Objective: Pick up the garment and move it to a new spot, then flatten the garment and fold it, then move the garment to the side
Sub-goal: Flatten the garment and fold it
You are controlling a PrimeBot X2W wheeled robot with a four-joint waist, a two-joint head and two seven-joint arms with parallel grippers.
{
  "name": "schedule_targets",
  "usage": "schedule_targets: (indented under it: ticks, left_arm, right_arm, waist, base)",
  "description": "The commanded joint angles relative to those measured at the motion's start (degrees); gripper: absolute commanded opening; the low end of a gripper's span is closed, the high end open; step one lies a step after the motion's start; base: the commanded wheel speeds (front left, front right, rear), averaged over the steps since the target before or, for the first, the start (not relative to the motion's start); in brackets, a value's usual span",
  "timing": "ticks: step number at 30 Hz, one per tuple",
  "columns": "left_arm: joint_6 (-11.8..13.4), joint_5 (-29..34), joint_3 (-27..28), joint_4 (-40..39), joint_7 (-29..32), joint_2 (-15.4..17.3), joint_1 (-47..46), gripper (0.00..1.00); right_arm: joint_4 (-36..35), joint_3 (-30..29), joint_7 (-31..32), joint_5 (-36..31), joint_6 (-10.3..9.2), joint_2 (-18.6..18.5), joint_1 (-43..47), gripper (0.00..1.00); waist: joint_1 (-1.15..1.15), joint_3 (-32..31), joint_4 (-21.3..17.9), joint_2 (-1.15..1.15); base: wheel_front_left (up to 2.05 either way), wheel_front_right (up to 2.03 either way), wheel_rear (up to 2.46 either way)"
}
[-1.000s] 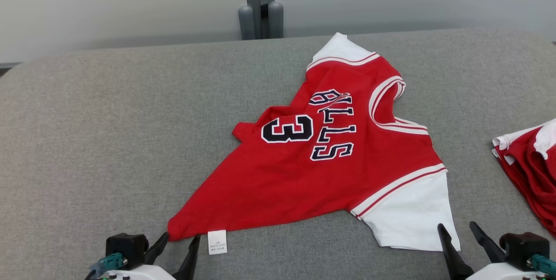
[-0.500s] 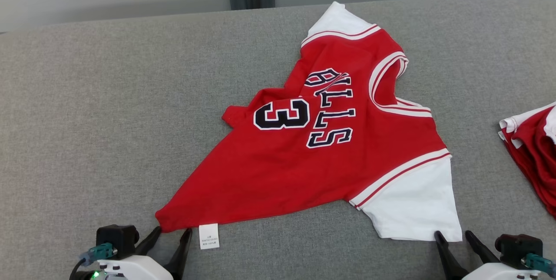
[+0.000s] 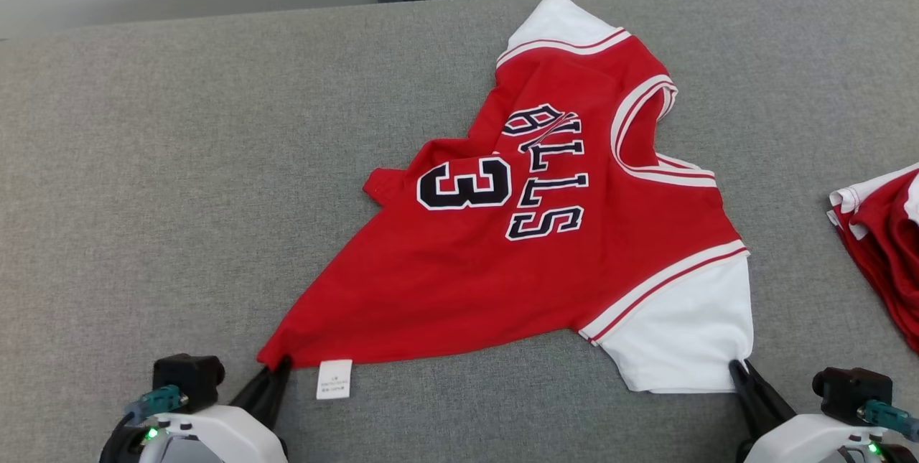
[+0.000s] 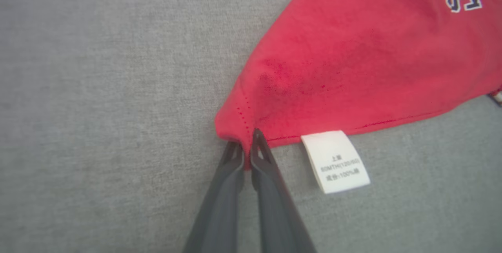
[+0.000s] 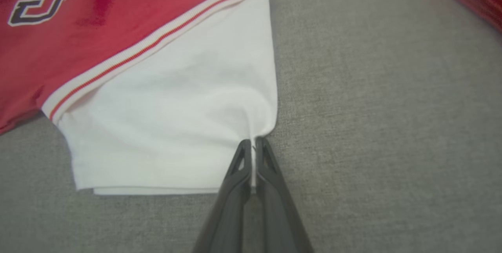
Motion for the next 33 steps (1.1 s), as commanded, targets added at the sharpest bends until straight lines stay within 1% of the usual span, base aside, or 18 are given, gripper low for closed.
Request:
schedule_targets:
  ticks: [1,5,8,11,15,17,18,21,24,32,33]
  left_arm:
    - [0.5,0.3,0.4,-0.3,-0.5,0.5,-0.5,0.0]
    - [1.6,1.0,1.6,-3.4,-1.9,1.0,-0.7,0.0]
    - [2.3,1.4,2.5,-6.7,-2.2,1.8,-1.5,0.0]
    - [3.5,2.4,3.3,-10.4,-2.0,2.5,-2.6,0.0]
    - [4.4,3.4,4.4,-13.7,-2.1,3.1,-5.6,0.0]
    - [4.2,3.5,4.8,-14.3,-2.2,3.3,-7.4,0.0]
    - [4.2,4.0,5.2,-15.0,-2.5,3.1,-9.4,0.0]
    - [5.5,4.9,6.2,-16.0,-3.1,2.8,-12.6,0.0]
    - [6.0,6.2,6.6,-17.0,-2.8,3.2,-16.0,0.0]
    - [5.6,8.3,7.8,-19.0,-1.9,4.8,-24.8,0.0]
    - [5.6,8.3,7.8,-19.0,-1.9,4.8,-24.8,0.0]
  right_arm:
    - [0.4,0.2,-0.2,0.4,-0.02,-0.1,-0.1,0.0]
    - [-3.8,-0.6,-3.0,0.8,-0.02,-0.2,-1.2,0.0]
    - [-7.6,-0.8,-4.6,0.6,-0.02,-0.2,-2.1,0.0]
    - [-11.5,-1.1,-6.0,0.4,-0.02,-0.2,-4.0,0.0]
    - [-15.7,-1.2,-8.3,0.4,-0.02,-0.2,-7.7,0.0]
    - [-17.0,-1.2,-9.3,0.7,-0.02,-0.2,-10.1,0.0]
    - [-18.1,-1.1,-10.4,0.7,-0.02,-0.2,-12.9,0.0]
    - [-19.1,-0.8,-11.1,-0.2,-0.02,-0.2,-17.1,0.0]
    - [-20.1,0.0,-10.7,-1.7,-0.02,-0.2,-21.6,0.0]
    - [-23.1,1.2,-9.8,-4.5,-0.02,-0.2,-33.2,0.0]
    - [-23.1,1.2,-9.8,-4.5,-0.02,-0.2,-33.2,0.0]
  waist:
    - [0.0,-0.3,-0.1,0.0]
    - [0.0,-1.4,-0.1,0.0]
    - [0.0,-2.2,-0.1,0.0]
    - [0.0,-3.1,0.1,0.0]
    - [0.0,-4.5,0.2,0.0]
    - [0.0,-5.3,0.1,0.0]
    - [0.0,-6.1,-0.1,0.0]
    - [0.0,-7.2,-0.1,0.0]
    - [0.0,-8.0,-0.1,0.0]
    - [0.0,-9.8,-0.4,0.0]
    - [0.0,-9.8,-0.4,0.0]
  base:
    - [0.0,0.0,0.0]
    - [0.0,0.0,0.0]
    - [0.0,0.0,0.0]
    - [0.0,0.0,0.0]
    - [0.0,0.0,0.0]
    - [0.0,0.0,0.0]
    - [0.0,0.0,0.0]
    - [0.0,0.0,0.0]
    - [0.0,0.0,0.0]
    - [0.0,0.0,0.0]
    - [0.0,0.0,0.0]
